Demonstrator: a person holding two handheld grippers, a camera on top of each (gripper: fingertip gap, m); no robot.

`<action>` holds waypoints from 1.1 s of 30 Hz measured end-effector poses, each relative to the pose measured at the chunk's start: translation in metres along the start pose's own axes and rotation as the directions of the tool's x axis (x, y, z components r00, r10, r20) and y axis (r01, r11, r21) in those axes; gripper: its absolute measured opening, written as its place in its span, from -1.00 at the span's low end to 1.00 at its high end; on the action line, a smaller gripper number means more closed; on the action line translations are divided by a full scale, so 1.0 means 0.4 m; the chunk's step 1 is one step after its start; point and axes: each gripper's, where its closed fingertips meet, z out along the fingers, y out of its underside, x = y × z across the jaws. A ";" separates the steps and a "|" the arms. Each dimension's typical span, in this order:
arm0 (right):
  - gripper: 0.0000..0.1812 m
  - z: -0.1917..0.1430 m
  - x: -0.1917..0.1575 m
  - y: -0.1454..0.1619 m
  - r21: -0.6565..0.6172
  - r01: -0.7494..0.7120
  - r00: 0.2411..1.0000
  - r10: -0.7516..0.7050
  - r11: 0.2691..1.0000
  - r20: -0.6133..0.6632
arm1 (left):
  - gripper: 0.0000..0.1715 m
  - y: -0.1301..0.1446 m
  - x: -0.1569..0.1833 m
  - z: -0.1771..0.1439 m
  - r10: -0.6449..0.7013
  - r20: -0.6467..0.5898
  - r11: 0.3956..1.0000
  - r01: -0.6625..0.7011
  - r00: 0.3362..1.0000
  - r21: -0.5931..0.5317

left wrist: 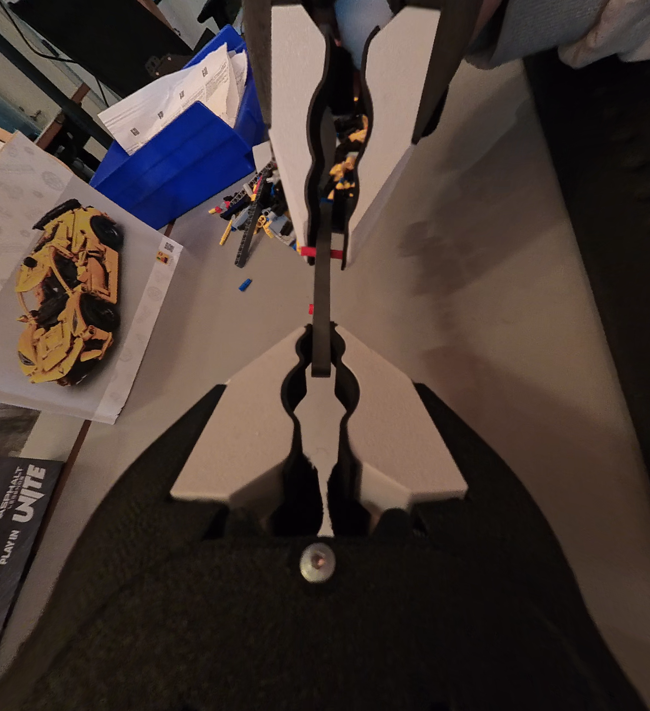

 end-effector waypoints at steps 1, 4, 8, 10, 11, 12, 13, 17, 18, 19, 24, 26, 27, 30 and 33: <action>-0.82 -0.003 -0.002 -0.003 0.010 -0.004 1.000 0.004 1.000 0.006 | -0.92 -0.001 0.002 -0.001 -0.013 -0.011 1.000 0.013 1.000 0.008; -0.82 -0.014 -0.010 -0.012 0.044 -0.059 0.997 0.057 0.997 0.056 | -0.92 -0.007 0.011 -0.005 -0.054 -0.050 0.998 0.055 0.997 0.019; -0.82 0.003 -0.022 -0.002 0.010 -0.060 0.995 0.059 0.998 0.076 | -0.92 0.021 0.021 0.001 -0.027 -0.058 0.998 0.024 0.998 -0.058; -0.82 0.012 -0.006 -0.004 0.017 -0.046 0.998 0.046 0.999 0.034 | -0.92 0.024 0.003 0.001 0.006 -0.011 0.998 -0.007 1.000 -0.055; -0.81 0.011 0.009 -0.014 0.047 -0.058 0.998 0.058 0.997 0.006 | -0.92 0.018 -0.010 -0.003 0.004 0.008 0.999 -0.003 1.000 -0.032; -0.80 0.006 0.018 -0.024 0.088 -0.087 0.996 0.087 0.992 0.006 | -0.92 0.012 -0.018 -0.007 -0.011 0.009 1.000 0.011 1.000 -0.011; -0.79 0.002 0.020 -0.034 0.123 -0.112 0.994 0.111 0.986 0.021 | -0.92 0.008 -0.019 -0.010 -0.024 0.002 1.000 0.024 1.000 0.002; -0.71 -0.003 0.009 -0.043 0.171 -0.073 0.997 0.074 0.983 -0.002 | -0.92 0.007 -0.011 -0.017 -0.051 -0.041 0.999 0.051 0.998 0.013; -0.71 -0.002 0.007 -0.043 0.166 -0.050 0.998 0.055 0.985 -0.023 | -0.92 0.009 -0.011 -0.018 -0.051 -0.044 0.999 0.051 0.998 0.012; -0.70 -0.001 0.008 -0.044 0.161 -0.039 0.998 0.047 0.986 -0.044 | -0.92 0.009 -0.014 -0.018 -0.042 -0.034 0.999 0.043 0.999 0.011; -0.61 0.024 0.018 -0.033 0.061 -0.017 0.995 0.023 0.998 -0.095 | -0.92 0.025 -0.021 -0.011 0.031 0.019 0.998 -0.029 0.999 -0.056; -0.71 0.027 0.024 -0.038 0.050 0.018 0.991 -0.011 0.999 -0.137 | -0.92 0.024 -0.010 -0.006 0.053 0.012 0.996 -0.052 0.999 -0.066; -0.74 0.029 0.024 -0.042 0.048 0.031 0.989 -0.023 0.998 -0.147 | -0.92 0.023 -0.006 -0.003 0.064 0.016 0.995 -0.063 0.998 -0.073; -0.79 0.044 0.013 -0.024 -0.018 0.044 0.991 -0.046 0.999 -0.128 | -0.92 0.029 0.000 0.003 0.093 0.016 0.991 -0.091 0.996 -0.100; -0.77 0.045 0.019 -0.016 -0.047 0.077 0.983 -0.084 0.996 -0.160 | -0.92 0.032 0.000 0.002 0.087 0.010 0.991 -0.086 0.996 -0.102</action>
